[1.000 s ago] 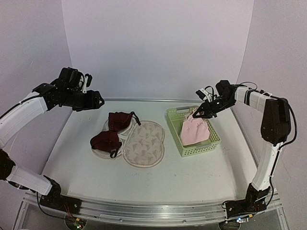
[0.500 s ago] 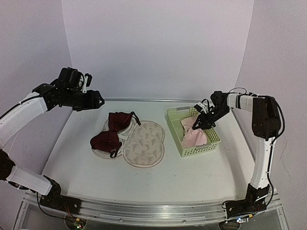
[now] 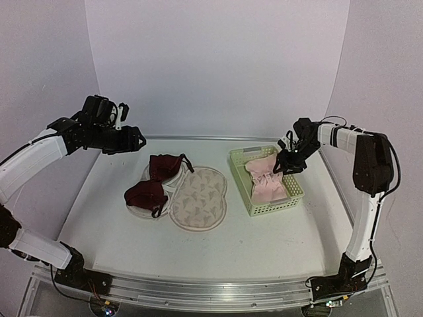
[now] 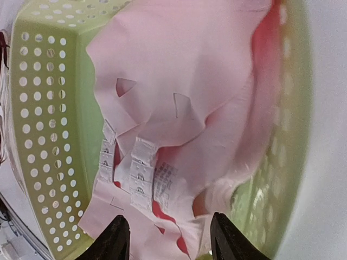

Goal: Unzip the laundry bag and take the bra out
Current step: Place the bra in the bin.

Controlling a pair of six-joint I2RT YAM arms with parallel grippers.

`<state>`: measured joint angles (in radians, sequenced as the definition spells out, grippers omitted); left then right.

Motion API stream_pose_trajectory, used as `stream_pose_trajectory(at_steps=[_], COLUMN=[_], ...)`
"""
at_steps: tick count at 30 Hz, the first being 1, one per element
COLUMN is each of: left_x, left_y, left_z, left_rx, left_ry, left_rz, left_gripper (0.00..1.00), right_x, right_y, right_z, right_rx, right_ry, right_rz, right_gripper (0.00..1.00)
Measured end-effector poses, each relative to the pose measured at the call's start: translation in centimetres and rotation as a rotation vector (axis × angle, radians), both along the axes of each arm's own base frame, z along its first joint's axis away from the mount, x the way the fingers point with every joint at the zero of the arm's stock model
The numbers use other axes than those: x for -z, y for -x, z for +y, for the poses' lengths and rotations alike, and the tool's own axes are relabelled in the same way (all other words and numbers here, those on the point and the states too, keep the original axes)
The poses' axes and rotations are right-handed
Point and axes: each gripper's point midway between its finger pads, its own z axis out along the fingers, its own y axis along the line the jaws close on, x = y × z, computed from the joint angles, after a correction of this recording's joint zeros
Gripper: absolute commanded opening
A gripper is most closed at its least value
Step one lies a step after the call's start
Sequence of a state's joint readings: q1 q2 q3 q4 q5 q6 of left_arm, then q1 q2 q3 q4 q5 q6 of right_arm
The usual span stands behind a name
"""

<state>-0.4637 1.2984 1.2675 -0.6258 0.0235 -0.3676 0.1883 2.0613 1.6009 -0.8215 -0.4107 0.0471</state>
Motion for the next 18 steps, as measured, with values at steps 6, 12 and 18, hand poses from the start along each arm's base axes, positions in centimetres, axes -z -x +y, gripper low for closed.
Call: stream_pose_trajectory(at_steps=[6, 12, 18], left_x=[0.6, 1.7, 1.8], left_y=[-0.4, -0.9, -1.6], left_z=[-0.2, -0.4, -0.8], left_rx=[0.0, 0.003, 0.008], left_ry=[-0.007, -0.022, -0.028], left_rz=[0.009, 0.036, 0.032], left_gripper=[0.72, 0.72, 0.72], right_x=[-6.2, -14.2, -17.8], right_y=[0.5, 2.2, 4.7], right_z=[-2.0, -0.7, 0.3], right_rx=[0.086, 0.126, 0.186], right_ry=[0.081, 0.015, -0.135], right_rz=[-0.146, -0.334, -0.434], right_gripper=[0.6, 0.75, 0.98])
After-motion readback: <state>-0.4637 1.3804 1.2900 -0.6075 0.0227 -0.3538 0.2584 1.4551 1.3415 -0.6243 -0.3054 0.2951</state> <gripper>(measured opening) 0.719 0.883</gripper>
